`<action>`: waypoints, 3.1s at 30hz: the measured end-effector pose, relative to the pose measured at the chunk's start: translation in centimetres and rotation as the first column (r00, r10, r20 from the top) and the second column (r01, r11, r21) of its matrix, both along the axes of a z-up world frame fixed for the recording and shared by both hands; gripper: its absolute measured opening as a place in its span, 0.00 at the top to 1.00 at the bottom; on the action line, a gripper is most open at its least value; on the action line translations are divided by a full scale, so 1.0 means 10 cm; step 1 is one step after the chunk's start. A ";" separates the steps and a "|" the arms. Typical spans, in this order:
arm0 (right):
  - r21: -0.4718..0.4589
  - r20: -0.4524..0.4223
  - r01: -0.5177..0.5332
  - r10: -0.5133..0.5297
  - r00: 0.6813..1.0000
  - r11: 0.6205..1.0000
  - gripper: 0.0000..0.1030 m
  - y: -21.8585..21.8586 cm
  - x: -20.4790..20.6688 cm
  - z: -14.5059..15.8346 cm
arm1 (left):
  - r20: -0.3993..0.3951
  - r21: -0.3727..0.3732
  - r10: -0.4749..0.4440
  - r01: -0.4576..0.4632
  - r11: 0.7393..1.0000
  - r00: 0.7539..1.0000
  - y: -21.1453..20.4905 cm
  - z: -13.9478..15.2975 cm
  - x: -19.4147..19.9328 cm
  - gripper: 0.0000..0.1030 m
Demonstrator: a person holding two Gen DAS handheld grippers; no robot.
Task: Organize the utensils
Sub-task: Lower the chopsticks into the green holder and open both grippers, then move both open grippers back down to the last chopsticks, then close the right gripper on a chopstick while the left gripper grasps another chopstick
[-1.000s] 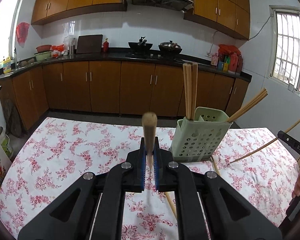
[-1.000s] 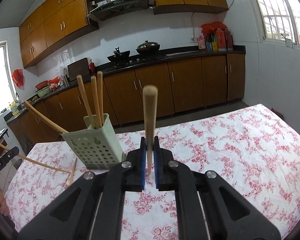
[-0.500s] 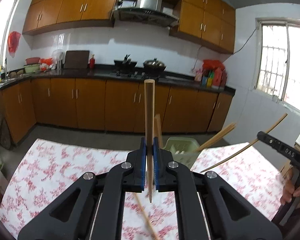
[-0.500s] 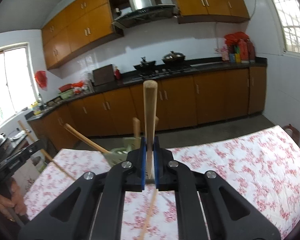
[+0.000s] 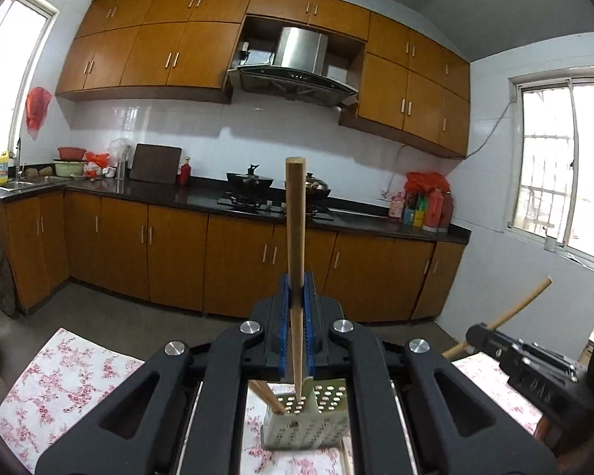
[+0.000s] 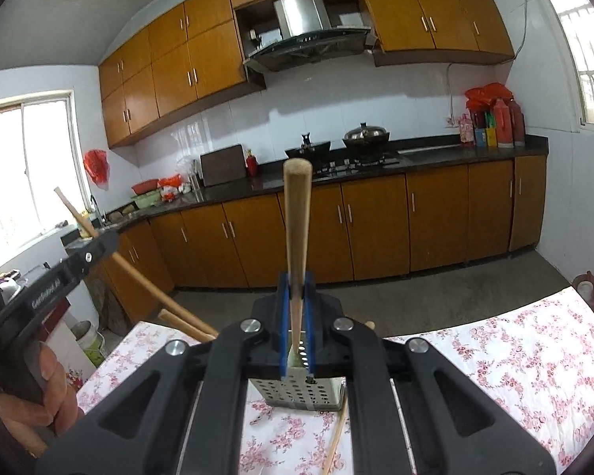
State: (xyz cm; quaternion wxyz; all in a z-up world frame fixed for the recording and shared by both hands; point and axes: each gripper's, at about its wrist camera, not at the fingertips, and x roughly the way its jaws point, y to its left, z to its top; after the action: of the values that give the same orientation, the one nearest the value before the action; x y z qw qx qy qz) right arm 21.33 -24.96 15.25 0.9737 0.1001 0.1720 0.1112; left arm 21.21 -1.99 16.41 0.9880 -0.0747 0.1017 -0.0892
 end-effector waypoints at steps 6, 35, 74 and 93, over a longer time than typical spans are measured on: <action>0.000 -0.080 -0.005 0.005 0.997 1.000 0.92 0.04 0.39 -0.18 | -0.074 0.012 0.010 -0.009 1.000 0.997 -0.11 -0.25 0.32 0.93; -0.004 -0.091 0.039 -0.039 0.995 0.999 0.82 -0.02 0.19 -0.24 | -0.145 0.045 0.049 -0.043 0.998 0.988 0.04 -0.30 0.19 0.70; -0.140 -0.522 -0.008 -0.067 0.850 0.990 0.91 0.45 -0.19 -2.58 | -0.540 0.125 0.112 -0.052 0.991 0.834 0.43 -2.08 -0.37 0.69; -0.098 -0.550 0.240 -0.254 0.795 0.966 0.92 -0.43 -0.05 -2.58 | -0.646 0.115 0.060 0.019 0.993 0.761 0.00 -2.55 -0.21 0.69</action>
State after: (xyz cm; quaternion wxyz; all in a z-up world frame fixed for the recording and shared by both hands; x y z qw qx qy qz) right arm 20.83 -29.22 -10.52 0.8879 0.1384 0.4356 -0.0529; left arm 19.12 -1.99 -9.07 0.8954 -0.0454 0.4410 -0.0413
